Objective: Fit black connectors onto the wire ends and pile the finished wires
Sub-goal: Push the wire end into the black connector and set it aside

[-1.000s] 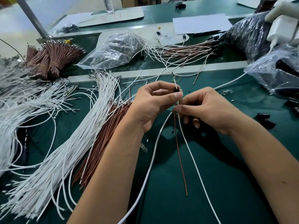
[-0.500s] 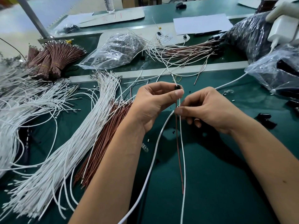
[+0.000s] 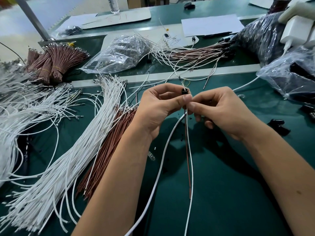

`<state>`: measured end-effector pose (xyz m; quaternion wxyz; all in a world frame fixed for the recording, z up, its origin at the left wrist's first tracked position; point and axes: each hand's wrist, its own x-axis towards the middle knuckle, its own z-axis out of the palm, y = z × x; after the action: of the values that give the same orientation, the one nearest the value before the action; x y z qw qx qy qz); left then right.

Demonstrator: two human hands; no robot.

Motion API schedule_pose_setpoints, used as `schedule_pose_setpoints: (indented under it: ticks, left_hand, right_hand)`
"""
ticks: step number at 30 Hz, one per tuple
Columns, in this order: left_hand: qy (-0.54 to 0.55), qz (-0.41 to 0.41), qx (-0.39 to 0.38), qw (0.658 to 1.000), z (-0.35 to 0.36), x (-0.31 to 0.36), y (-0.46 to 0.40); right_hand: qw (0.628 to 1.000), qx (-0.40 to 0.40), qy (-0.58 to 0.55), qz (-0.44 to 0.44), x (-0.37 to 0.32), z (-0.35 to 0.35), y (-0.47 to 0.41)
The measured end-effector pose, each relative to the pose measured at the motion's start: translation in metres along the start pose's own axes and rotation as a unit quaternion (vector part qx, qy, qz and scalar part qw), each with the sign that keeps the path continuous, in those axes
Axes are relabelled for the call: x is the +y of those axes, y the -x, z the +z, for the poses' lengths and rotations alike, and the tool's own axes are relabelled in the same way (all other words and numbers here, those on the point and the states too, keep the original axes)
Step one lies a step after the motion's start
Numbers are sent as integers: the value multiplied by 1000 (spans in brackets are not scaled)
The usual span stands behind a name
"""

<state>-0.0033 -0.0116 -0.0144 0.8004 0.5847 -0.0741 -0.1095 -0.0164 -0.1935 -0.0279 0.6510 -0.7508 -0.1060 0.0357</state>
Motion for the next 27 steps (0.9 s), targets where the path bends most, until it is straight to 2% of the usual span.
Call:
schedule_pose_setpoints:
  ticks: [13, 20, 27]
  left_hand:
    - [19, 51, -22, 998, 2, 1, 2]
    - [58, 26, 15, 998, 0, 2, -1]
    - [45, 13, -6, 999, -5, 4, 0]
  right_hand:
    - [998, 5, -8, -70, 1, -1, -1]
    - [998, -6, 2, -61, 4, 1, -1]
    - [999, -12, 15, -35, 5, -1, -1]
